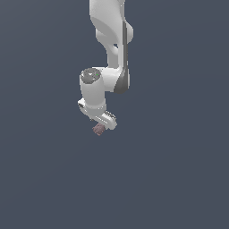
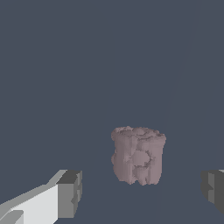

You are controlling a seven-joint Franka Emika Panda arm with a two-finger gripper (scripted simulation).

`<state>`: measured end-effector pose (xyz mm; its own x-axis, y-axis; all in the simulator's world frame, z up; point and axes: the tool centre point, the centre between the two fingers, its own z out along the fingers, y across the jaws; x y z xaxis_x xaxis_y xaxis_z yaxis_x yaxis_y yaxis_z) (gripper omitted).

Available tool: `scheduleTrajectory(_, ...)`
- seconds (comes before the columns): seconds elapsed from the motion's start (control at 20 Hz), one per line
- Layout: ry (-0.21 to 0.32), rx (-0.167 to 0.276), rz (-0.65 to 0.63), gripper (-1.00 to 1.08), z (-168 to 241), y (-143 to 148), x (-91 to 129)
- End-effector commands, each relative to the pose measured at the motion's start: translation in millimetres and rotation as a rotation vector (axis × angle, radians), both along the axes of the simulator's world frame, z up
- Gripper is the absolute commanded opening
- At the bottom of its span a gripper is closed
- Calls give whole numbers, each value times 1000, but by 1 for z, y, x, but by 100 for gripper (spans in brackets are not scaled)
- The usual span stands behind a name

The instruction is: Pick up the object and move it to a goal position.

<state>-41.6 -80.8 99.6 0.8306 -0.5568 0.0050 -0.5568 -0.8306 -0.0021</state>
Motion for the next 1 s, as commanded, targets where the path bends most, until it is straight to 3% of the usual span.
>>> scheduleTrajectory(0.0,2,1,-40,100,-6,-3,-4)
scheduleTrajectory(0.55,6,1,-70,100,-16,-5,-8)
scheduleTrajectory(0.95,5,1,-74,100,-52,-5,-9)
